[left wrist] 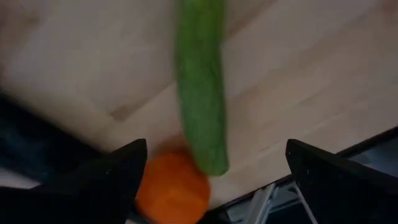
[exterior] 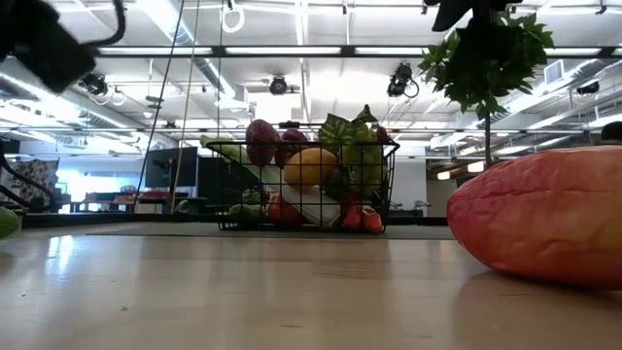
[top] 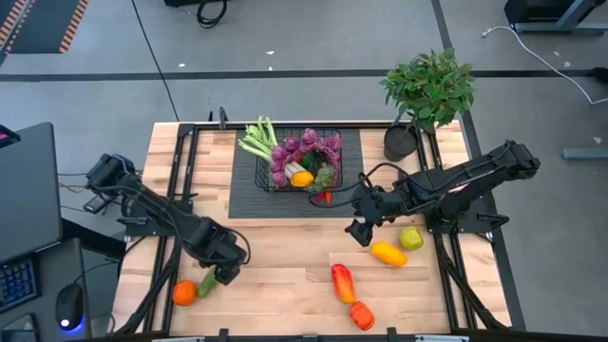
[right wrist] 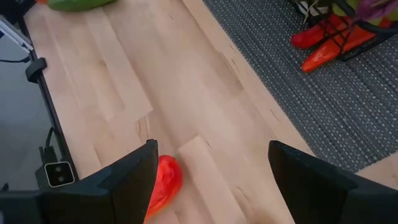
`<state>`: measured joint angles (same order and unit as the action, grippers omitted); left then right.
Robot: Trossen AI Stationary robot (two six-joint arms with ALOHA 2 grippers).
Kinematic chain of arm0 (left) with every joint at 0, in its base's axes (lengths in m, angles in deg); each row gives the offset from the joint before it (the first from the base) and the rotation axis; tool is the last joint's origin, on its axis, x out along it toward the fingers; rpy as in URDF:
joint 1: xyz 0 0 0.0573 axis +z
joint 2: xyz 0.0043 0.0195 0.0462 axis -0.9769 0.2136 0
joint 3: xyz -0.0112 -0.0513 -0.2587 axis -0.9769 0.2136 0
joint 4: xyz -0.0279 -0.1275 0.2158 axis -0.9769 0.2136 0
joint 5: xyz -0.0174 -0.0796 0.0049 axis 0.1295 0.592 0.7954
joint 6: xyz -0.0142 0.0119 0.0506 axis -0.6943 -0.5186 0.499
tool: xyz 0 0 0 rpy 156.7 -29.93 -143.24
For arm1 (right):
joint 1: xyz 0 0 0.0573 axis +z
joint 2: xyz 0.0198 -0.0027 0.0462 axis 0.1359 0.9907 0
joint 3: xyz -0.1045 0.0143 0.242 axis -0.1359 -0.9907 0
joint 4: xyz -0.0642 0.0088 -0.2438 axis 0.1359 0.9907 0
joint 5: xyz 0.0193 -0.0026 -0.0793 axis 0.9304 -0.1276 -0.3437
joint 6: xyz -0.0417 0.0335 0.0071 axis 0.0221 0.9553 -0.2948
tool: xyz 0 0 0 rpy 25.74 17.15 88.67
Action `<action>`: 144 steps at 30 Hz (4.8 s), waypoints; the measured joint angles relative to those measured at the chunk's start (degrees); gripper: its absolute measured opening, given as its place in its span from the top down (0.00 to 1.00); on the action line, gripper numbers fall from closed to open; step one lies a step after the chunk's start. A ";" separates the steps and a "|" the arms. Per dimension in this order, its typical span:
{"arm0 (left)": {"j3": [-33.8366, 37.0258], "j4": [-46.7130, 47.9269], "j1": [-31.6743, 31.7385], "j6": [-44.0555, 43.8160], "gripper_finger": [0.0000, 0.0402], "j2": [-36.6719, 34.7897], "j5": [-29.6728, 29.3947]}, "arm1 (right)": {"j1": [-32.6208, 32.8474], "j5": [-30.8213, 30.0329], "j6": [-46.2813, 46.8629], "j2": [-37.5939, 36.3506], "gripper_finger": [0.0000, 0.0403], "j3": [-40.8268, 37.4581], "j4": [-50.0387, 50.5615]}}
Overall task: Build produce basket
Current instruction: Put the cucumber into the wire basket, then put the orange into the wire basket
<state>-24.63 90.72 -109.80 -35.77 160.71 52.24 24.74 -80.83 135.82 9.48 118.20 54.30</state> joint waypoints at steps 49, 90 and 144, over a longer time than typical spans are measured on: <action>7.68 -16.50 8.91 -7.54 0.72 -0.01 -9.14 | -10.27 4.72 -10.20 -0.03 0.24 0.00 2.26; -23.64 -14.39 59.79 49.59 0.34 7.09 -18.26 | -4.42 1.33 15.83 -3.54 0.24 0.00 2.64; -24.80 30.35 15.04 27.72 0.26 6.15 3.36 | -5.81 2.75 -14.28 -3.50 0.24 0.00 1.35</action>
<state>-49.44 121.07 -94.76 -8.05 166.86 55.60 18.93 -78.07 121.55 5.98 118.20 55.65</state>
